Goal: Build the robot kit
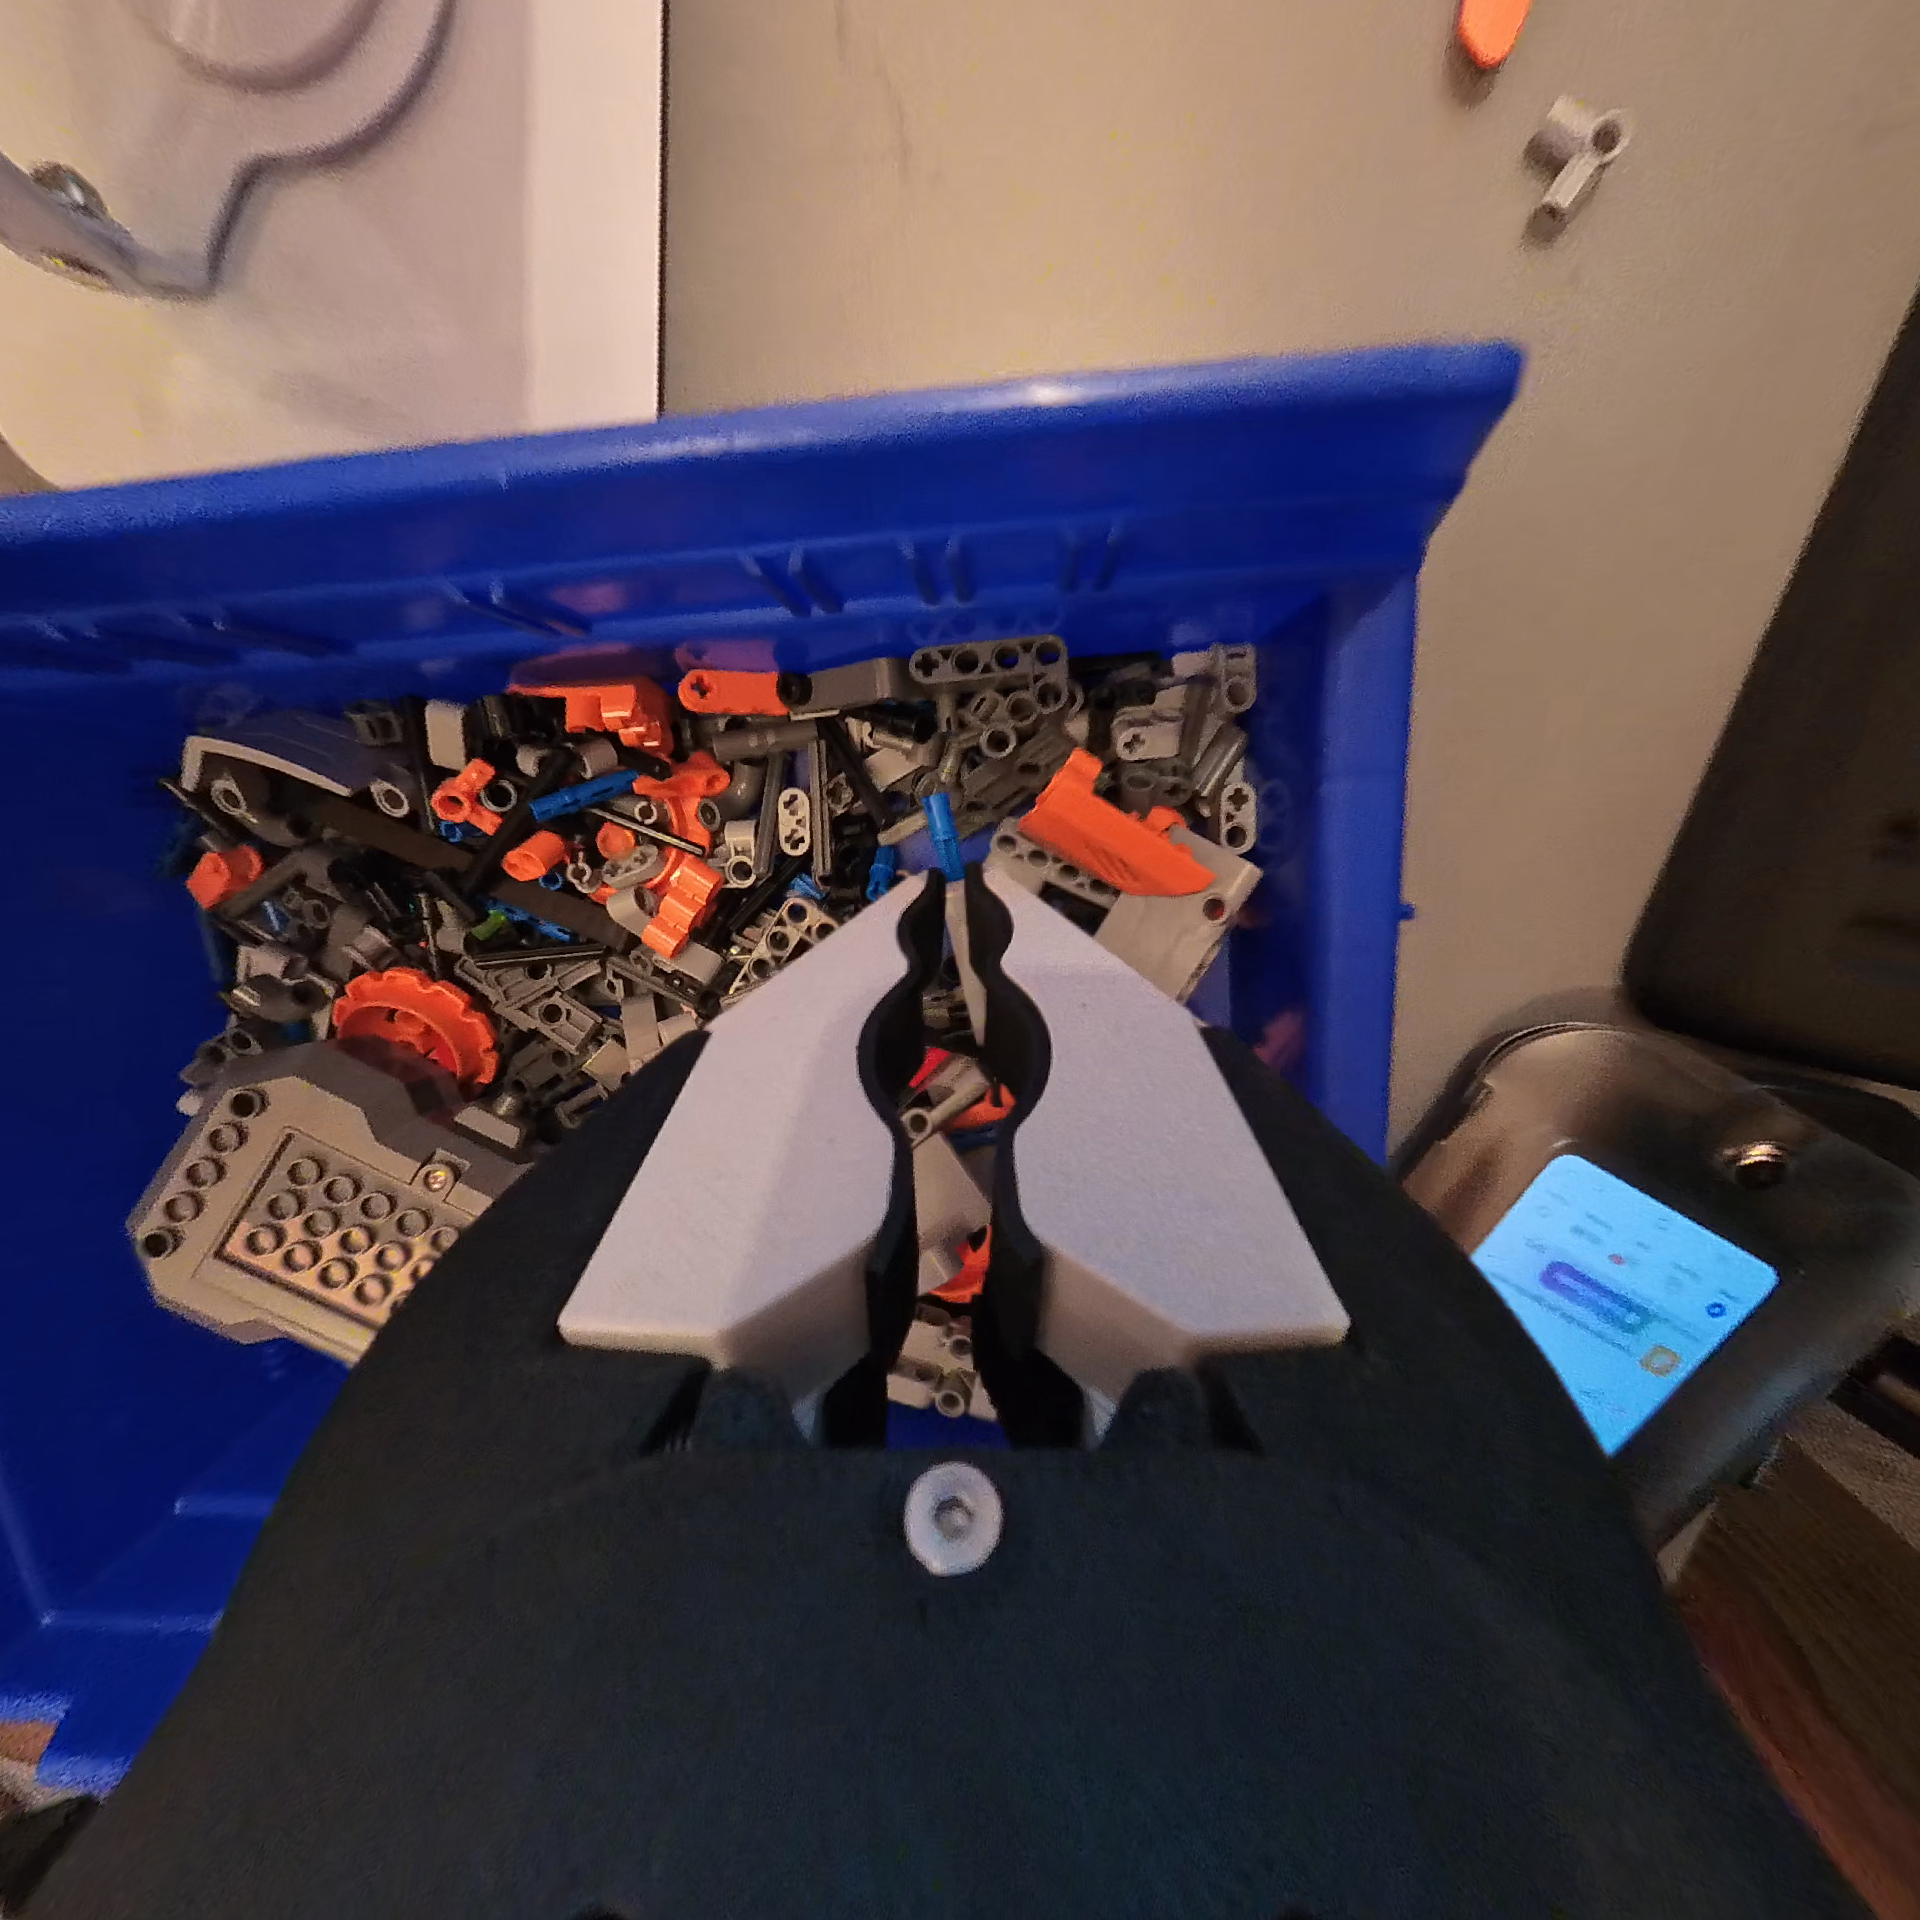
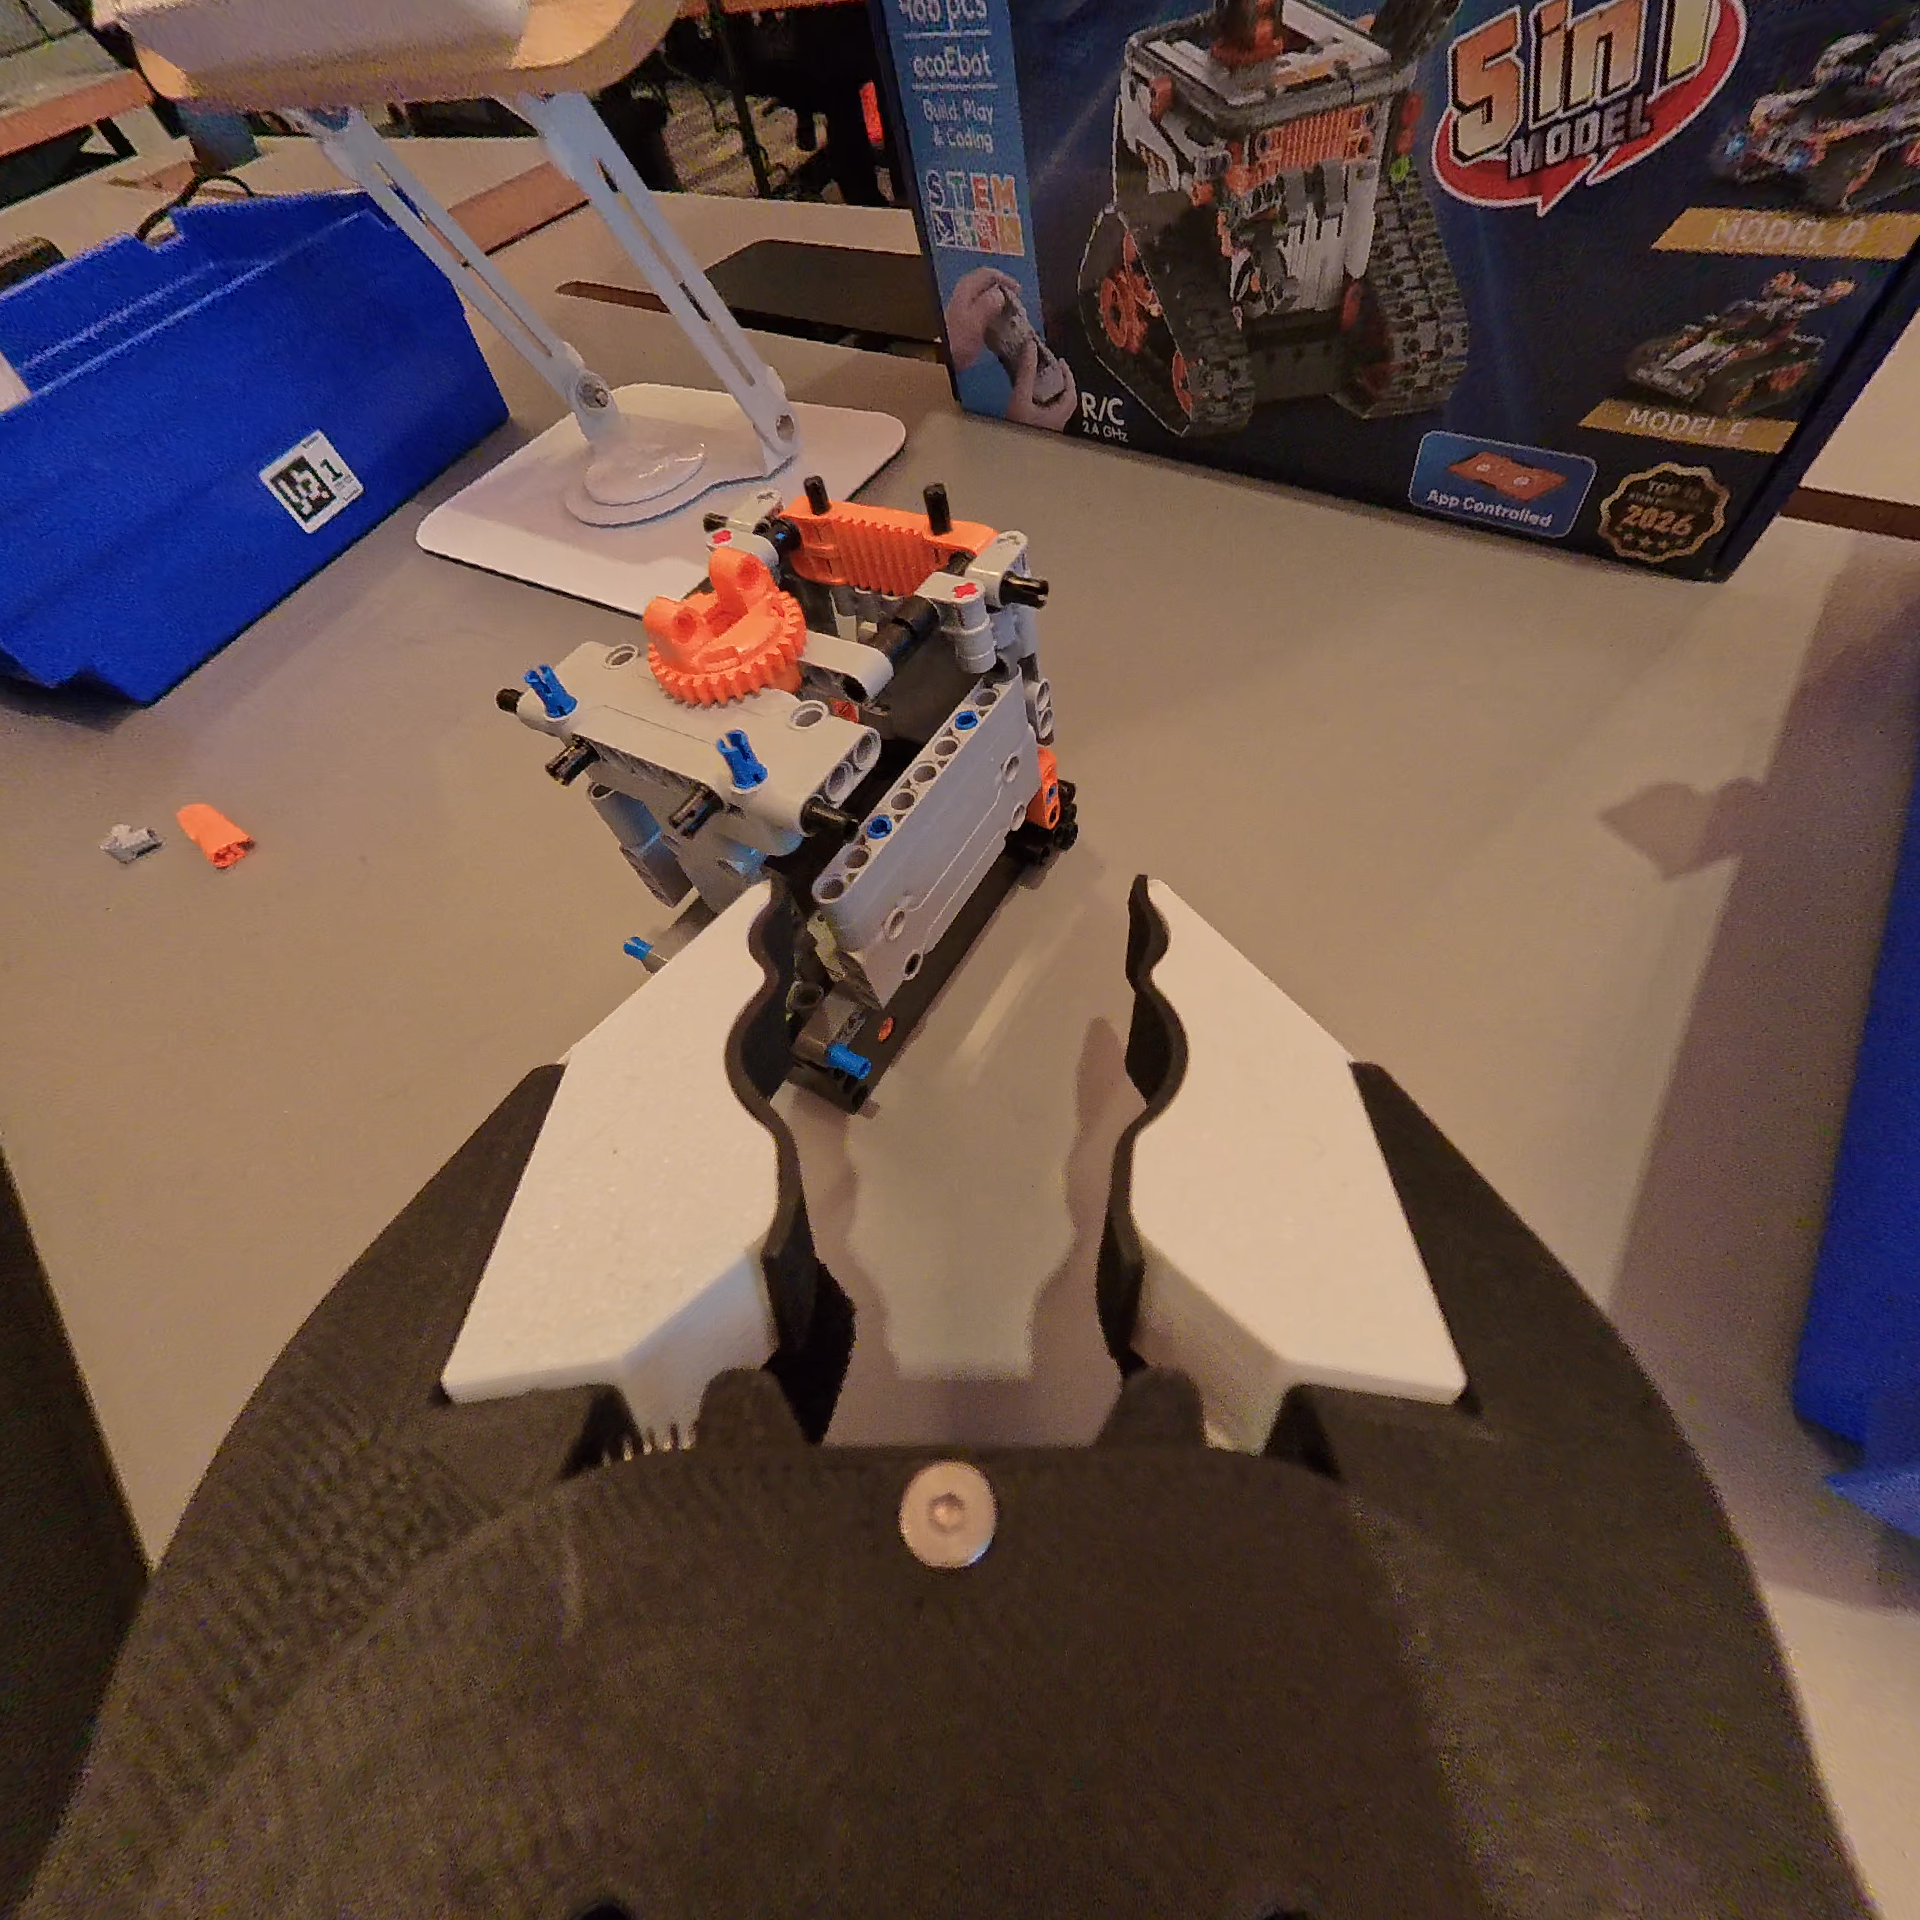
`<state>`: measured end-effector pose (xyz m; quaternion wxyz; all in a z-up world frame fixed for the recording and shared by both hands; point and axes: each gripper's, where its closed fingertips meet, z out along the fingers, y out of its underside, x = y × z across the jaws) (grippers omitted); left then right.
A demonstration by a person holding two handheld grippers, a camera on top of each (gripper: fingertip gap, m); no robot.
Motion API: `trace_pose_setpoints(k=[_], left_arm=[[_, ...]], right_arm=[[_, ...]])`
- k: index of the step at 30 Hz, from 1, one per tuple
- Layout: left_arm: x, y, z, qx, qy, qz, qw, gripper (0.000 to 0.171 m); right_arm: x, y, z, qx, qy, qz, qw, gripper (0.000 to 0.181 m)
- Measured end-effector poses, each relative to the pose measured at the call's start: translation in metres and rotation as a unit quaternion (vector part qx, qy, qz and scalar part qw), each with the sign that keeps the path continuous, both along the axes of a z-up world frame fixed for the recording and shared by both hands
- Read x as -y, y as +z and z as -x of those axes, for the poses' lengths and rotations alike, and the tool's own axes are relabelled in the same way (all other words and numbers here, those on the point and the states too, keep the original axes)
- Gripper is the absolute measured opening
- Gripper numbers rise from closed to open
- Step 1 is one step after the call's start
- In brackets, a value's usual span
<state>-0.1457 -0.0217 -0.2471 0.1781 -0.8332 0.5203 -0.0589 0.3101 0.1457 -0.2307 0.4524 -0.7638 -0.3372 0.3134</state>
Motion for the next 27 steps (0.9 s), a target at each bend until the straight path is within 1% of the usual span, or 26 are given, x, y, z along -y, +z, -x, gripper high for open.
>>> trace_pose_setpoints(k=[5, 10, 12, 15, 21, 24, 27], left_arm=[[0.007, 0.020, -0.025, 0.012, -0.012, -0.008, 1.000, 0.002], [0.009, 0.033, -0.050, 0.015, -0.018, -0.012, 1.000, 0.001], [0.008, 0.032, -0.054, -0.005, -0.015, -0.018, 1.000, 0.001], [0.010, 0.037, -0.059, -0.014, -0.014, -0.020, 1.000, 0.001], [0.010, 0.050, -0.061, -0.002, -0.005, -0.027, 1.000, 0.000], [0.012, 0.047, -0.062, -0.017, -0.008, -0.029, 0.999, 0.000], [0.014, 0.046, -0.062, -0.016, -0.003, -0.027, 0.999, 0.000]], right_arm=[[0.003, 0.007, 0.002, 0.003, 0.002, -0.018, 1.000, 0.062], [0.008, 0.014, 0.006, 0.009, 0.009, -0.038, 0.999, 0.062], [0.010, 0.017, 0.006, 0.014, 0.010, -0.048, 0.999, 0.061], [0.012, 0.021, 0.008, 0.014, 0.013, -0.057, 0.998, 0.061], [0.012, 0.028, 0.005, 0.004, 0.006, -0.063, 0.998, 0.061], [0.013, 0.032, 0.005, 0.003, 0.005, -0.071, 0.997, 0.061], [0.015, 0.034, 0.005, 0.003, 0.007, -0.076, 0.997, 0.061]])
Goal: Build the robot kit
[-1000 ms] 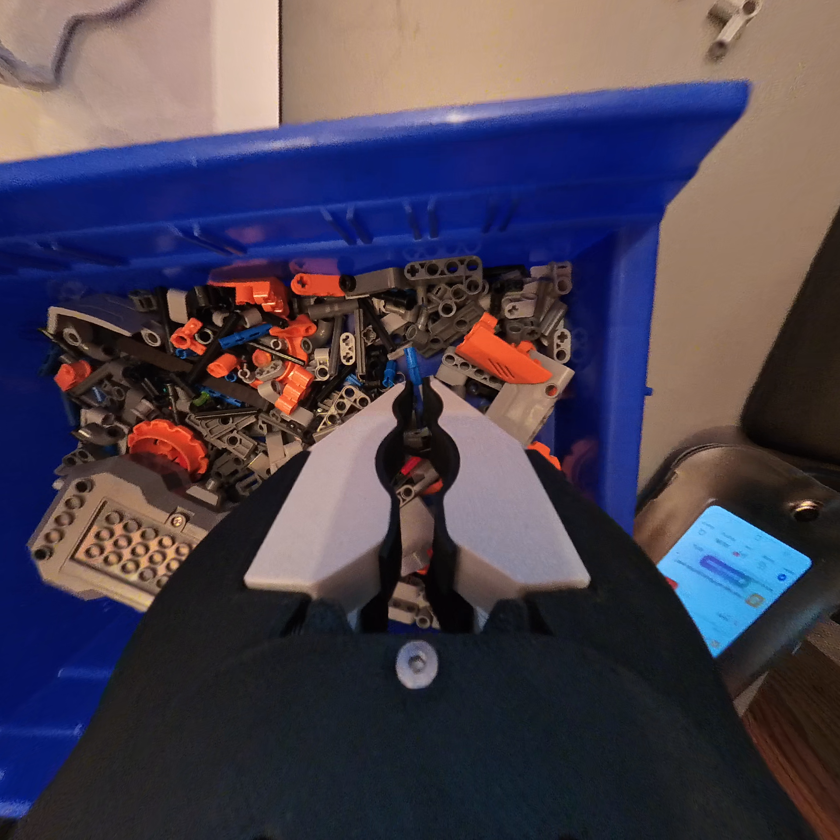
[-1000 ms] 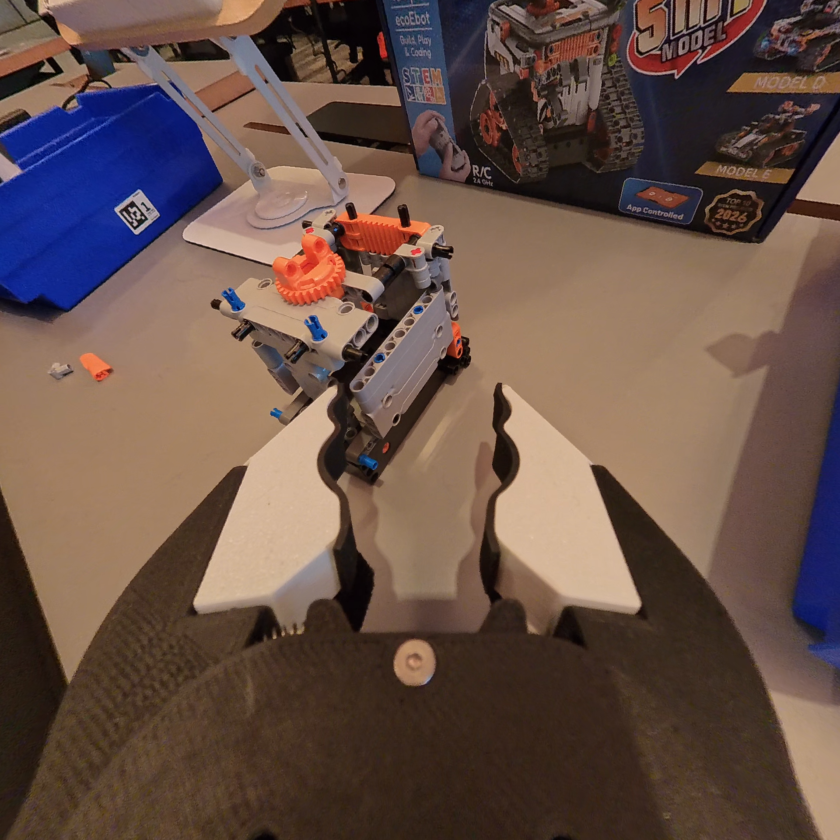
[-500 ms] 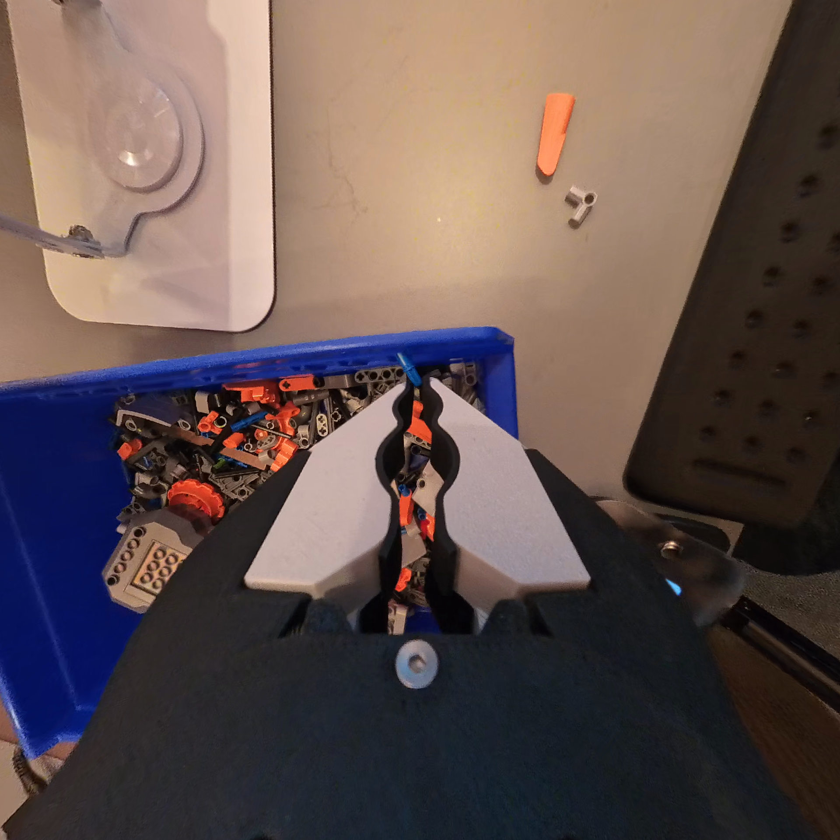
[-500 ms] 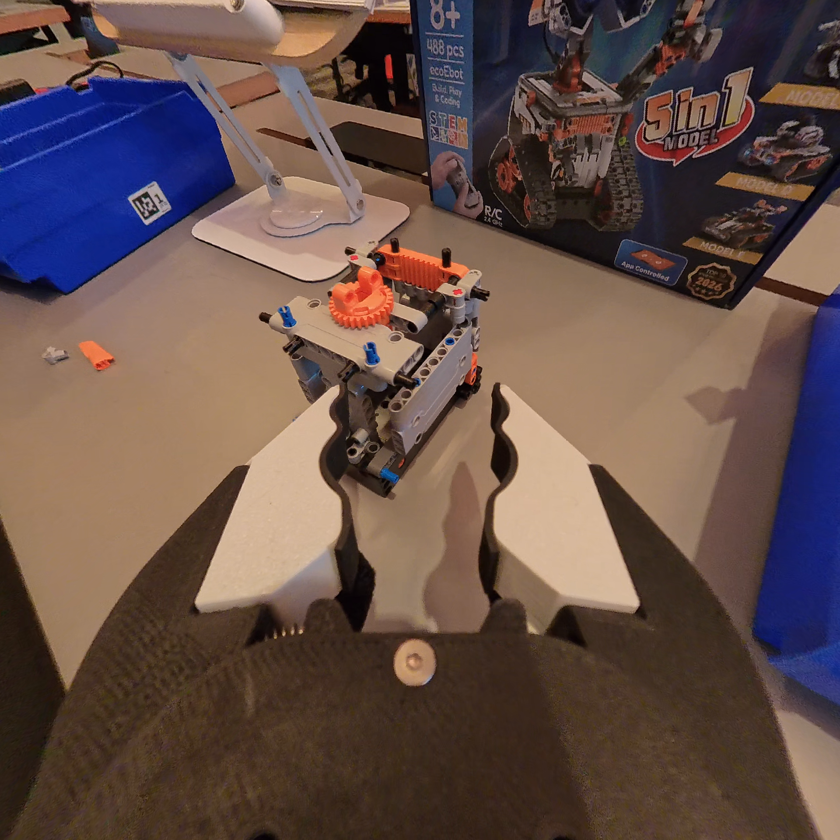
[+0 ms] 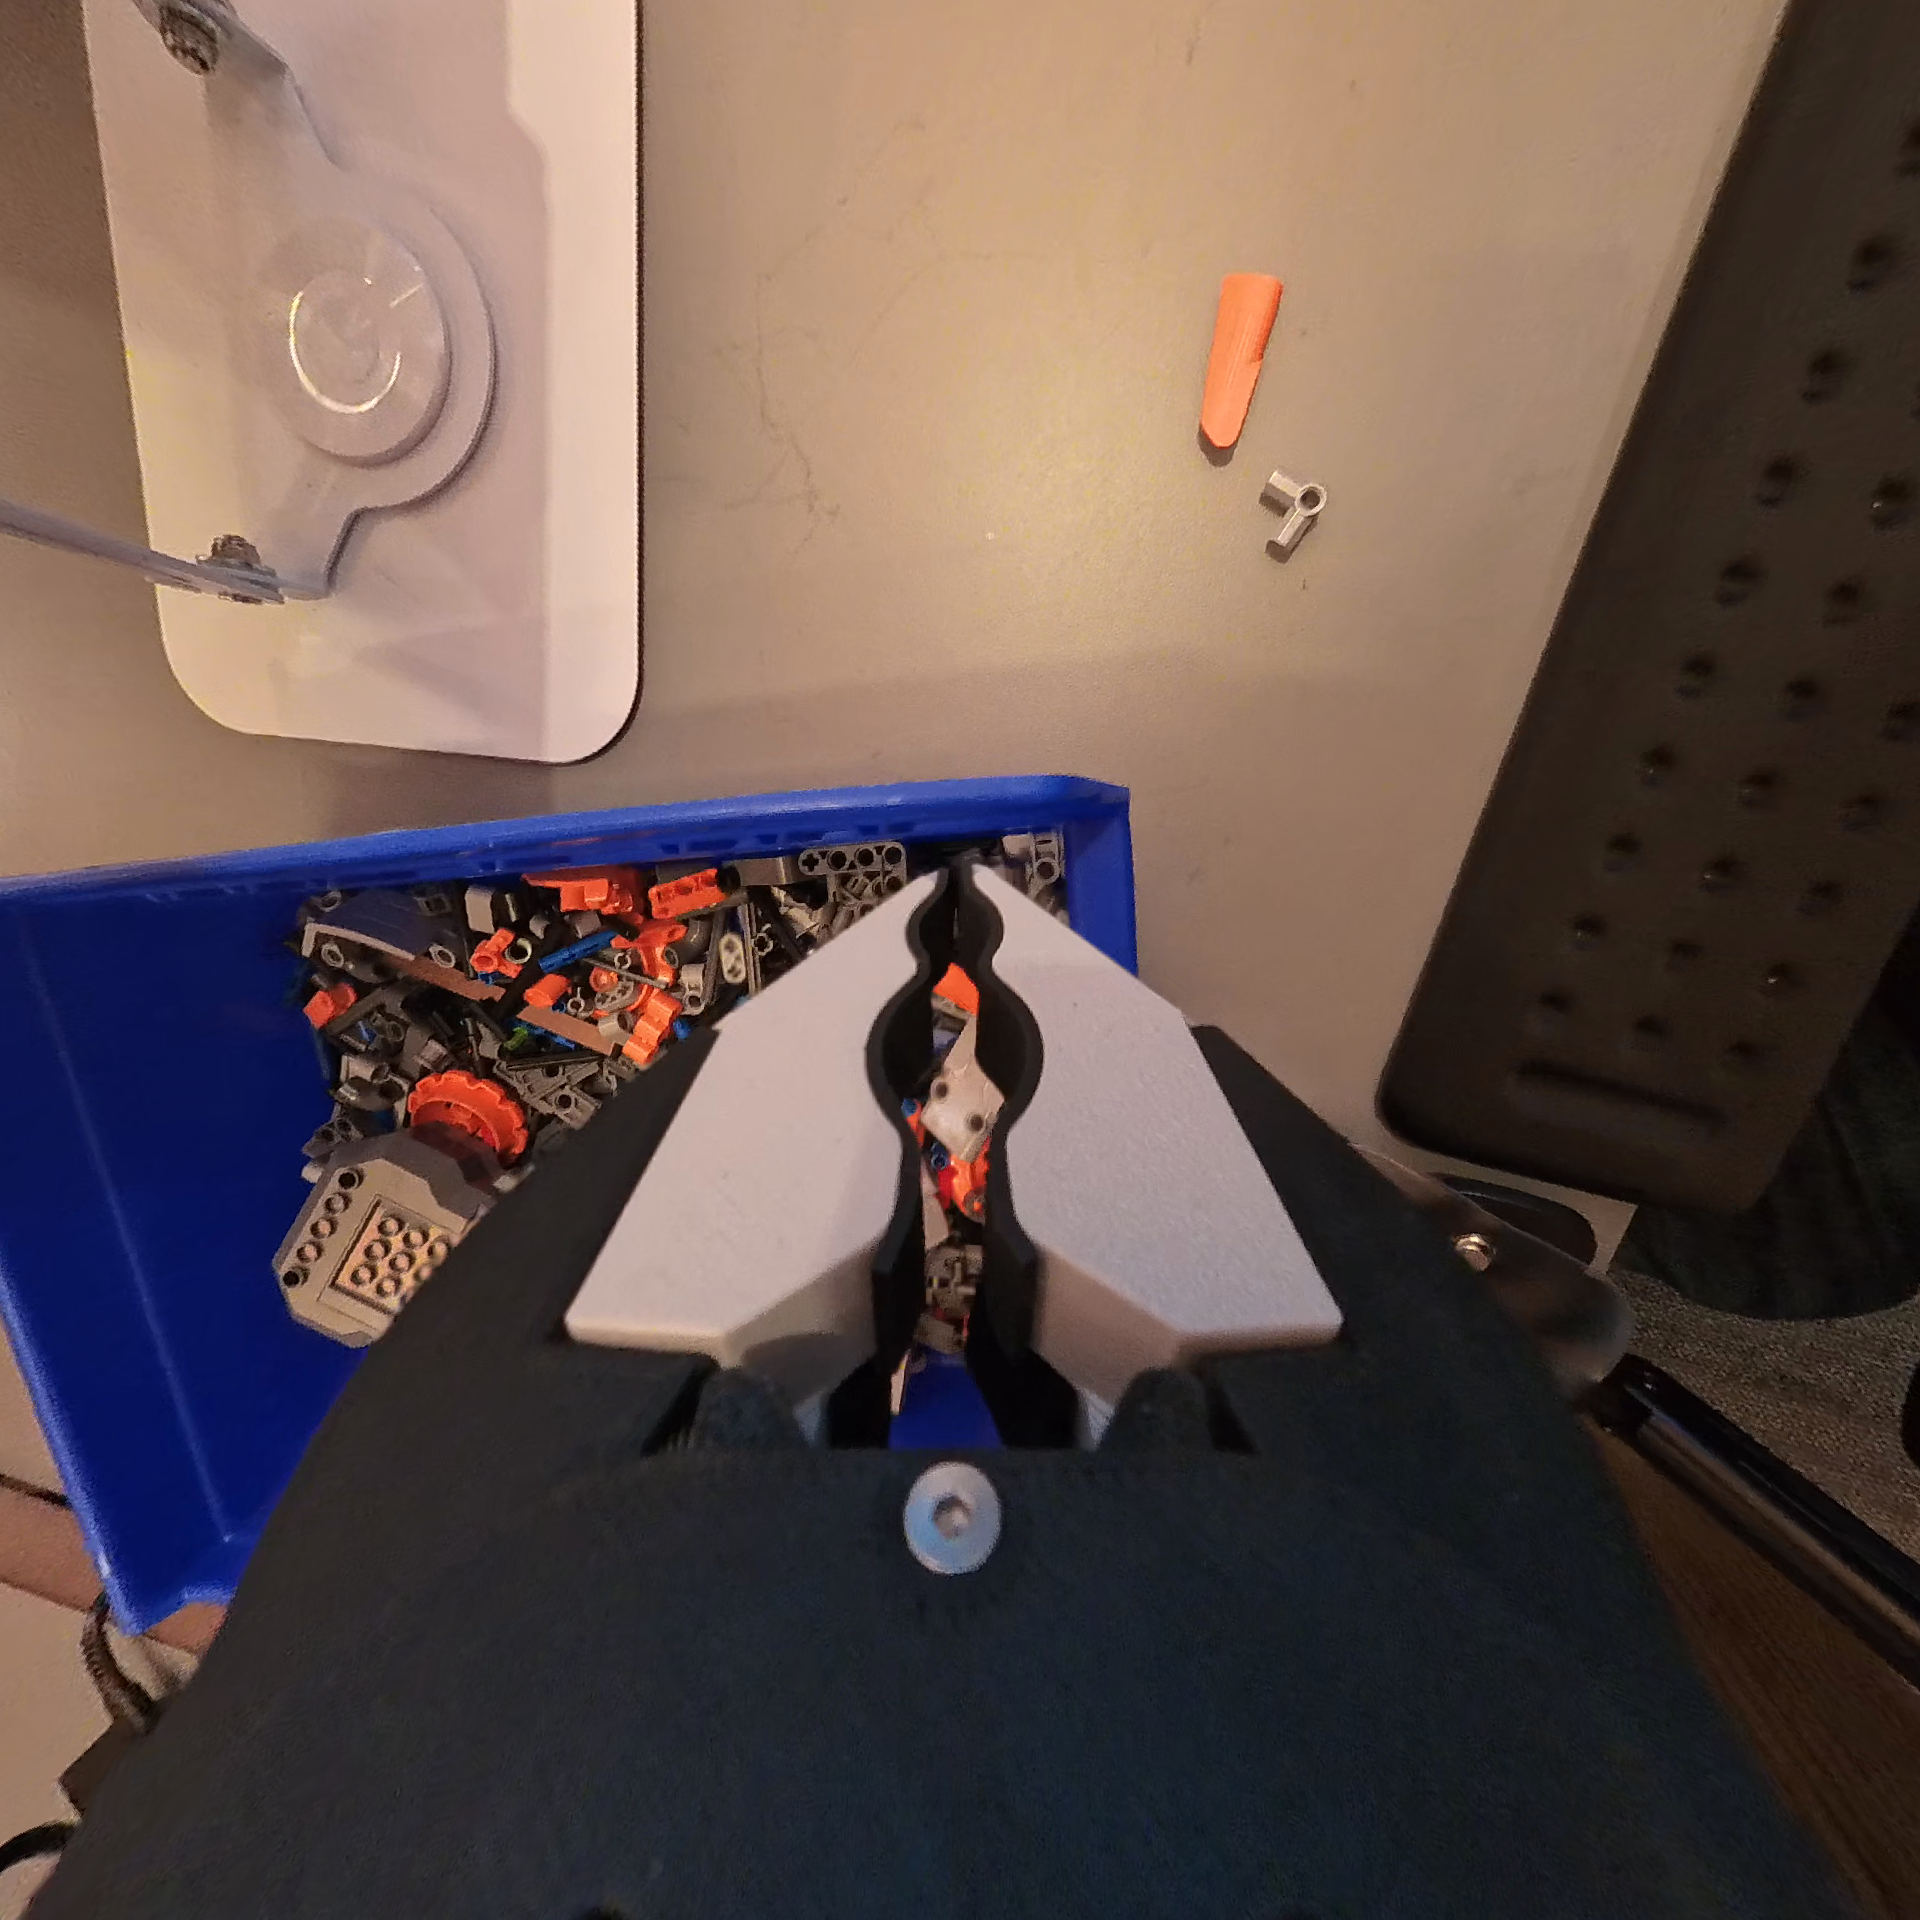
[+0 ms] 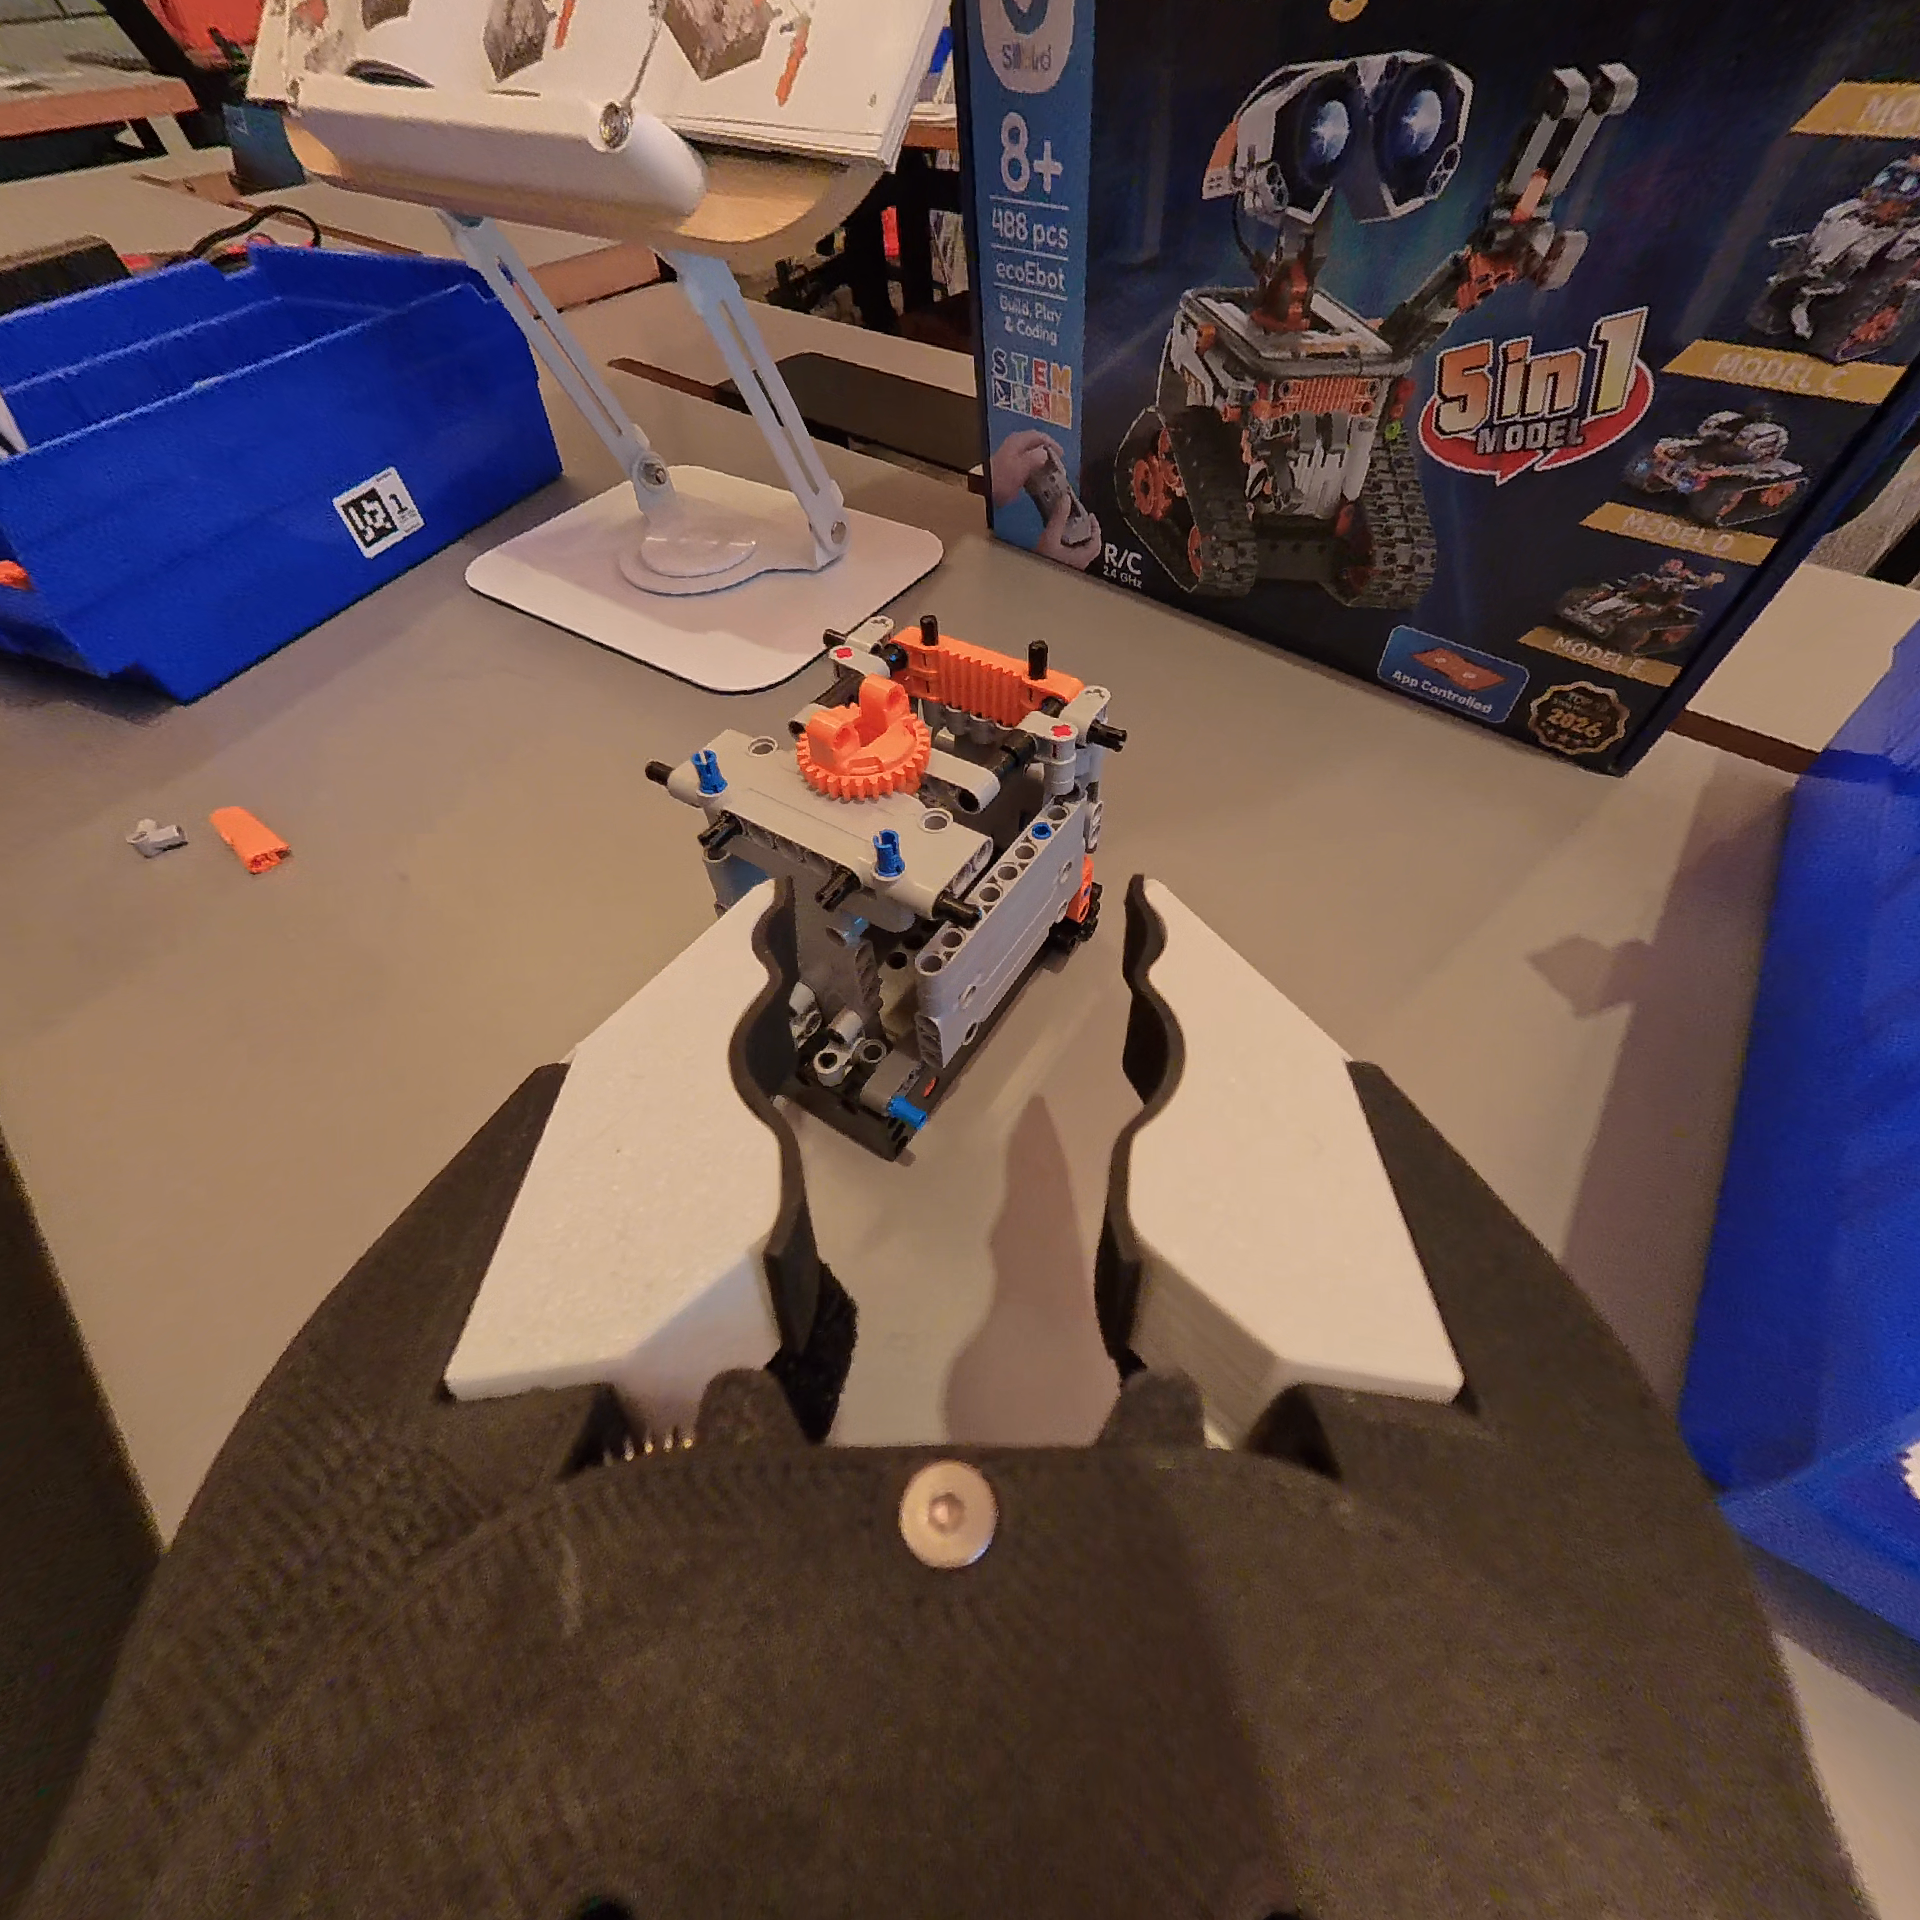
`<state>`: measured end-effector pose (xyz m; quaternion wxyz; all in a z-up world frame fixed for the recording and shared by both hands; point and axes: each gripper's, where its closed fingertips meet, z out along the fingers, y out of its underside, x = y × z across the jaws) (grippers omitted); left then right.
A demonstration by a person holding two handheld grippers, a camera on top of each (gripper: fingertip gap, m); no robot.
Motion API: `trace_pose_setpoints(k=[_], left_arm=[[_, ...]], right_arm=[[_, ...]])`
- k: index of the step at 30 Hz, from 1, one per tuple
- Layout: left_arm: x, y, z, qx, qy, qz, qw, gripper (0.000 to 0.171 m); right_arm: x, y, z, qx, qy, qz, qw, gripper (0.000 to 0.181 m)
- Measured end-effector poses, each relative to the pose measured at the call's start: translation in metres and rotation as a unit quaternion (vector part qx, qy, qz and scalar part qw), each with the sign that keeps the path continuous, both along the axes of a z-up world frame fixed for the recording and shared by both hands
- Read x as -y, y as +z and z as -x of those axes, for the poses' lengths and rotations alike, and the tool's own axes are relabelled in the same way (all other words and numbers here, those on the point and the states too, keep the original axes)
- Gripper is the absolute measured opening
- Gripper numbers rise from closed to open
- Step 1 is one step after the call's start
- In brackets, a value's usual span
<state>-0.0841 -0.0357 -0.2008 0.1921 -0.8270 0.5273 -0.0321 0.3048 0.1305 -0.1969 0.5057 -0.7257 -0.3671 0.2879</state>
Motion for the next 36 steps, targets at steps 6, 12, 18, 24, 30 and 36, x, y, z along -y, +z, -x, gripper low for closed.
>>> trace_pose_setpoints(k=[6, 12, 18, 24, 30, 36], left_arm=[[0.003, -0.007, 0.035, -0.027, 0.043, 0.011, 0.999, 0.002], [0.009, -0.035, 0.061, -0.045, 0.056, 0.042, 0.997, 0.011], [-0.003, -0.053, 0.071, -0.050, 0.058, 0.041, 0.996, 0.014], [-0.015, -0.067, 0.072, -0.049, 0.057, 0.041, 0.996, 0.016], [-0.027, -0.077, 0.072, -0.058, 0.074, 0.038, 0.995, 0.012], [-0.029, -0.082, 0.069, -0.059, 0.075, 0.042, 0.995, 0.009]], right_arm=[[-0.002, 0.000, -0.003, -0.009, -0.002, 0.006, 1.000, 0.061], [-0.007, -0.008, -0.007, -0.006, -0.012, 0.020, 1.000, 0.061], [-0.014, -0.016, -0.013, -0.001, -0.028, 0.029, 0.999, 0.061], [-0.018, -0.023, -0.015, 0.006, -0.035, 0.040, 0.999, 0.061], [-0.018, -0.025, -0.014, 0.007, -0.033, 0.043, 0.998, 0.061], [-0.017, -0.022, -0.014, 0.000, -0.027, 0.044, 0.999, 0.061]])
